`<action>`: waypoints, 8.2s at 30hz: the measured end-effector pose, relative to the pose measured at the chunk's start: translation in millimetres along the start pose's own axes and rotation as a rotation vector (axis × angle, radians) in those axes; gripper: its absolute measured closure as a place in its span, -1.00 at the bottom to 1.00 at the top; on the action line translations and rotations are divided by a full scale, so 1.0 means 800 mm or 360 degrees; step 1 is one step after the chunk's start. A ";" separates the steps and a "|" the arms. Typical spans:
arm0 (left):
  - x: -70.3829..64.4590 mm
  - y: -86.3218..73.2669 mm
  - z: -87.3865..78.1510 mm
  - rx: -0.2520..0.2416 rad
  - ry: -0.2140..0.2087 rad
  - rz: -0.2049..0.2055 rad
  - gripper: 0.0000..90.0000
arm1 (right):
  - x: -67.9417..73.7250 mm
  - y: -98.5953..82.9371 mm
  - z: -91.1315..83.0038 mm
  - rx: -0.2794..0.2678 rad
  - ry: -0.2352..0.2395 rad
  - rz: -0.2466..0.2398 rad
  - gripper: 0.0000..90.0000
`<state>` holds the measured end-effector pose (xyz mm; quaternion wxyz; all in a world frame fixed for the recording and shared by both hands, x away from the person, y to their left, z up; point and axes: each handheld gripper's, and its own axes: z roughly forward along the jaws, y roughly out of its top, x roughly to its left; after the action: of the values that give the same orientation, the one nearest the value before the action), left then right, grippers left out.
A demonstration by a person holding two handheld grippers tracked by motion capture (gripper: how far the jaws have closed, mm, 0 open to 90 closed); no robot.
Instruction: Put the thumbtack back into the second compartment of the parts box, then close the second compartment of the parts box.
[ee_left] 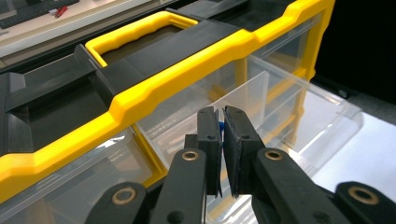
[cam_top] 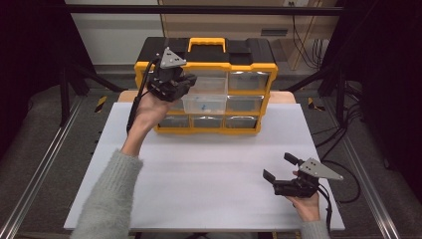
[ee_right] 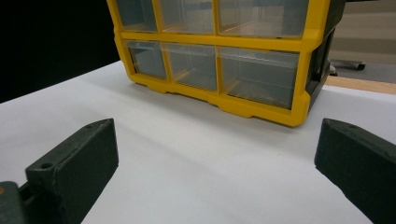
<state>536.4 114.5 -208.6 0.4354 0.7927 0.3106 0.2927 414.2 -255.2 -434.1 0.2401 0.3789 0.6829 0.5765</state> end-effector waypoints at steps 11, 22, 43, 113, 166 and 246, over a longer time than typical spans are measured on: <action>0.001 -0.009 0.013 0.0026 0.0013 -0.0018 0.87 | -0.001 0.000 0.000 -0.0003 -0.0001 -0.0008 -0.99; 0.001 -0.015 0.020 0.0085 0.0016 0.0005 0.87 | 0.000 0.000 0.000 -0.0006 -0.0004 0.0002 -0.99; 0.002 -0.011 0.025 0.0092 0.0046 -0.0022 0.69 | -0.001 0.000 -0.001 -0.0012 0.0002 -0.0007 -0.99; -0.050 -0.125 -0.048 -0.0272 -0.0176 -0.0063 -0.58 | -0.001 0.000 -0.002 0.0000 -0.0013 0.0036 -0.99; -0.039 -0.097 0.016 -0.0233 -0.0119 -0.0016 0.98 | -0.003 0.000 -0.002 -0.0015 -0.0007 0.0007 -0.99; 0.003 -0.051 0.091 -0.0087 0.0059 0.0015 0.98 | -0.002 0.000 -0.001 -0.0023 0.0007 0.0009 -0.99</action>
<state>581.8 97.1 -276.3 0.4496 0.7763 0.3067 0.3179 414.1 -256.9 -434.2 0.2397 0.3778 0.6783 0.5828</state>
